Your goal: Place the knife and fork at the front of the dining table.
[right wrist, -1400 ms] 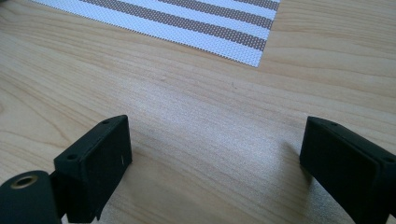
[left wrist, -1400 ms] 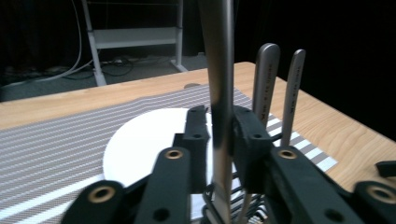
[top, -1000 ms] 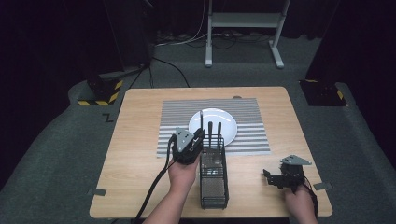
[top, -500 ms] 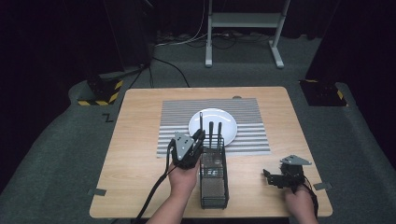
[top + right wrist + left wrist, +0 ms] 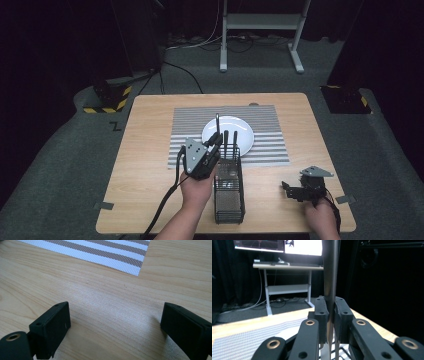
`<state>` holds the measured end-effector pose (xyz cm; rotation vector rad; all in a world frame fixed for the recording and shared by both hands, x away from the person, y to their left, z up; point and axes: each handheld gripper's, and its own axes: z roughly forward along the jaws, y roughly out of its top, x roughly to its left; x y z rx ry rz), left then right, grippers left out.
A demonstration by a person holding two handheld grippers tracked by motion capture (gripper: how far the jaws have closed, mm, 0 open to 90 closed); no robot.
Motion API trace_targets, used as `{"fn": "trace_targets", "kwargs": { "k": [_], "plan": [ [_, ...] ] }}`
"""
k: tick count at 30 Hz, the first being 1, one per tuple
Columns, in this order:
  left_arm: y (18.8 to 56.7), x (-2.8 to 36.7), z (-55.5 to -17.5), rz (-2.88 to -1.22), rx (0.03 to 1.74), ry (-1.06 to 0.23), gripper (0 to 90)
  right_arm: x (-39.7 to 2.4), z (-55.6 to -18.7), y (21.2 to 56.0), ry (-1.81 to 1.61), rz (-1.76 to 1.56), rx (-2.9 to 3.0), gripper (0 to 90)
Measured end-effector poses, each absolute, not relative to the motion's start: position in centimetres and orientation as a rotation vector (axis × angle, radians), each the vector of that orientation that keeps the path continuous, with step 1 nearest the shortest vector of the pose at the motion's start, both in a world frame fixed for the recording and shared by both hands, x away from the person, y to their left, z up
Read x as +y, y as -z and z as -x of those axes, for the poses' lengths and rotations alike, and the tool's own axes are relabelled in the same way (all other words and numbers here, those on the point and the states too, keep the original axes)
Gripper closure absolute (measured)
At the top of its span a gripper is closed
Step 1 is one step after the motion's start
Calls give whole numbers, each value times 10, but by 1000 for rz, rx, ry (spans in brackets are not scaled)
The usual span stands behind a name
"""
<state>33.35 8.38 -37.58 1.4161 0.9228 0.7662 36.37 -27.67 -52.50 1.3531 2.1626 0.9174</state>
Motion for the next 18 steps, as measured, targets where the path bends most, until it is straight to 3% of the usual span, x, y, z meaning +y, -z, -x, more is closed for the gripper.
{"fn": "trace_targets", "kwargs": {
  "k": [18],
  "plan": [
    [337, 105, -318, -1330, 824, -759, 820, -277, -364, 525, -917, -1353, 2163, 90]
  ]
}}
